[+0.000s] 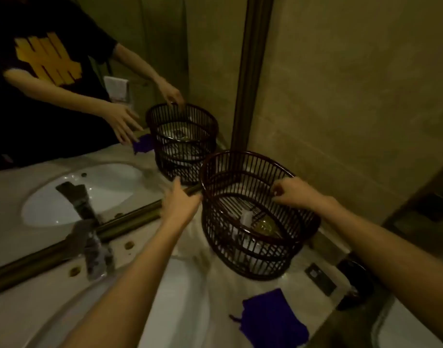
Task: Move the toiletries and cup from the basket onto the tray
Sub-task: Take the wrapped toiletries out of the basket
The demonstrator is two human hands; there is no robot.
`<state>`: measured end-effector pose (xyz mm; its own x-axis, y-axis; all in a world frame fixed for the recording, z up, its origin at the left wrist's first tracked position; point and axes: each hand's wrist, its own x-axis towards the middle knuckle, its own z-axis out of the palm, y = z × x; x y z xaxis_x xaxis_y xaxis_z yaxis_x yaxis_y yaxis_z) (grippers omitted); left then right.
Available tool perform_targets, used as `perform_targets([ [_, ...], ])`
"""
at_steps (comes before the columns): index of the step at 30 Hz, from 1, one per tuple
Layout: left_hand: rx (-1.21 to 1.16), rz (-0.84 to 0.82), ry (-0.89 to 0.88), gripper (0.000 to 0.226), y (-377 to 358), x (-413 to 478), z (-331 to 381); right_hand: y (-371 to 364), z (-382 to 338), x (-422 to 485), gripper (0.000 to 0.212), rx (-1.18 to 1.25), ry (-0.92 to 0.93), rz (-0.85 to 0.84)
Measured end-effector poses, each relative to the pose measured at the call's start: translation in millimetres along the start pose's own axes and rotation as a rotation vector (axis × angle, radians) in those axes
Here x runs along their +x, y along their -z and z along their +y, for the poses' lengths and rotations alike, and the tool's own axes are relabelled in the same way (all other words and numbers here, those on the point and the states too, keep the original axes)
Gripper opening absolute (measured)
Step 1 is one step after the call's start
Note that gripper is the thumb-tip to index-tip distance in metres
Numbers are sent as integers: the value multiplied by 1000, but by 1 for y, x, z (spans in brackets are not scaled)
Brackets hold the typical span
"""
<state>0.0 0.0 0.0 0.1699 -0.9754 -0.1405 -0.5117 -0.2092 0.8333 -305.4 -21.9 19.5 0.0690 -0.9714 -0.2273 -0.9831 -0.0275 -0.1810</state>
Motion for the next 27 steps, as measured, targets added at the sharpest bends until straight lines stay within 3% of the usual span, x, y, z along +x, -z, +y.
perform_targets([
  [4,-397,-85,156,73,-70,-4,8,-17,22,29,25,-57,53,-149],
  [7,-520,36,187,56,-105,-2,10,-27,32,61,29,-62,126,-234],
  [12,-571,181,242,49,-125,5,9,-53,14,114,33,-92,247,-375],
  [18,-537,211,242,46,-127,5,7,-114,-32,154,14,-197,287,-438],
  [22,-492,235,243,46,-126,3,7,-145,-44,164,57,-178,281,-445],
  [27,-465,248,231,49,-125,5,5,-173,-38,166,52,-330,366,-411],
])
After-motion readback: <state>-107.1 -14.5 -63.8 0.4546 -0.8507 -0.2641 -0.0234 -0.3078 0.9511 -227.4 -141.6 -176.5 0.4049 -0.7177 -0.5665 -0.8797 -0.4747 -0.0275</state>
